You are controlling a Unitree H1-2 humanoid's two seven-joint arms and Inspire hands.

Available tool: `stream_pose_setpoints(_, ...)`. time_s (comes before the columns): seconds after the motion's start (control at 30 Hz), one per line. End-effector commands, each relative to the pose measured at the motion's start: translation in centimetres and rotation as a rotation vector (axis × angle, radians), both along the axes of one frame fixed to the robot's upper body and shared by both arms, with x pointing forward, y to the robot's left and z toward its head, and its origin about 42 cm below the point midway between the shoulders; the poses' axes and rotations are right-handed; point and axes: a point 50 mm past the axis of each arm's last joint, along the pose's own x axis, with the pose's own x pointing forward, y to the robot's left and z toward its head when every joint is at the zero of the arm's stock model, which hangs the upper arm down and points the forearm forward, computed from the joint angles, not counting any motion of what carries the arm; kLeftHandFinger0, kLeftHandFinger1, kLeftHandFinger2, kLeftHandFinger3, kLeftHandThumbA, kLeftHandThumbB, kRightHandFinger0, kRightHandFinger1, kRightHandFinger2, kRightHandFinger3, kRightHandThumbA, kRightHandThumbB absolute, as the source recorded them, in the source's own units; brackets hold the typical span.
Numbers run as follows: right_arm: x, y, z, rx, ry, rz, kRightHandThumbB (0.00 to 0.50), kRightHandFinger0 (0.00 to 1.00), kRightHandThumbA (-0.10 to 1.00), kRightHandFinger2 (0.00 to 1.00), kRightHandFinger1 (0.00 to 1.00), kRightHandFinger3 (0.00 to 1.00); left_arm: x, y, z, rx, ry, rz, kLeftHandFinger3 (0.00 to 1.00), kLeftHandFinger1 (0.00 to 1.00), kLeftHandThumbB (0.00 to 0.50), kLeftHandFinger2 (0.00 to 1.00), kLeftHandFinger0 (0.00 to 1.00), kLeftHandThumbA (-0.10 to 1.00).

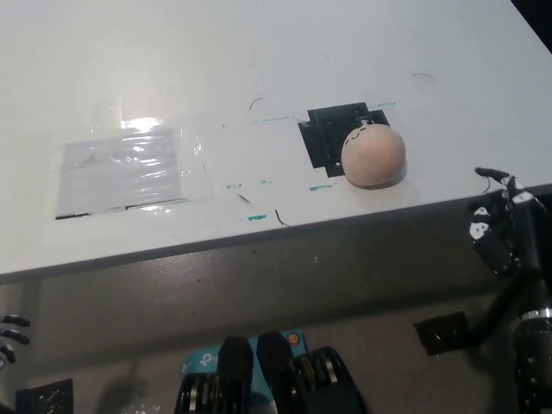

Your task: The robot uses its right hand to grab and squeeze a pink dumpling toy kept on the black mask on the desk

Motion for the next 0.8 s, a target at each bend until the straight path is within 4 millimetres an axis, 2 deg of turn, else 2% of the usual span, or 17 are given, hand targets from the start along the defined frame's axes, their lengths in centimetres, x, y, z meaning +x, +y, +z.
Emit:
stream_pose_setpoints(0.0,0.5,-0.9,0.5,0.248,-0.078,-0.007,0.163,0.2,-0.07,0.44,0.26,0.7,0.0,0.7,0.7,0.019,-0.034,0.008,0.43,0.23,0.5,0.37,0.02,1.0)
stream_pose_setpoints(0.03,0.6,-1.0,0.4,0.281,-0.063,-0.018,0.163,0.2,-0.07,0.44,0.25,0.7,-0.1,0.7,0.6,0.015,-0.033,0.011,0.43,0.23,0.5,0.37,0.02,1.0)
stream_pose_setpoints(0.13,1.3,-1.5,-0.1,0.415,-0.013,-0.04,0.154,0.05,-0.06,0.36,0.14,0.74,-0.3,0.7,0.6,0.005,-0.039,0.015,0.45,0.24,0.5,0.38,0.01,1.0)
stream_pose_setpoints(0.2,1.5,-1.6,-0.4,0.476,0.021,-0.045,0.145,0.04,-0.03,0.36,0.14,0.76,-0.4,0.8,0.6,0.018,-0.033,0.013,0.45,0.25,0.5,0.39,0.03,1.0)
stream_pose_setpoints(0.3,1.7,-1.6,-0.9,0.541,0.065,-0.032,0.134,0.0,-0.08,0.35,0.11,0.77,-0.3,0.8,0.6,0.015,-0.03,0.012,0.44,0.26,0.5,0.38,0.04,1.0)
stream_pose_setpoints(0.4,1.8,-1.4,-1.1,0.568,0.097,-0.012,0.13,0.0,-0.09,0.35,0.11,0.79,-0.5,0.7,0.4,0.03,-0.021,0.008,0.47,0.26,0.5,0.38,0.04,1.0)
stream_pose_setpoints(0.43,1.7,-1.5,-1.1,0.558,0.107,-0.004,0.133,0.0,-0.08,0.38,0.12,0.81,-0.6,0.7,0.3,0.015,-0.017,0.024,0.45,0.26,0.5,0.38,0.04,1.0)
stream_pose_setpoints(0.53,1.9,-1.3,-1.0,0.547,0.1,0.022,0.148,0.0,-0.03,0.37,0.1,0.8,-0.4,0.6,0.4,0.011,-0.019,0.023,0.45,0.25,0.5,0.38,0.02,1.0)
stream_pose_setpoints(0.77,1.9,-1.2,-1.2,0.547,0.105,0.033,0.133,0.0,-0.04,0.36,0.1,0.82,-0.7,0.7,0.3,0.046,-0.009,0.013,0.43,0.23,0.5,0.37,0.0,1.0)
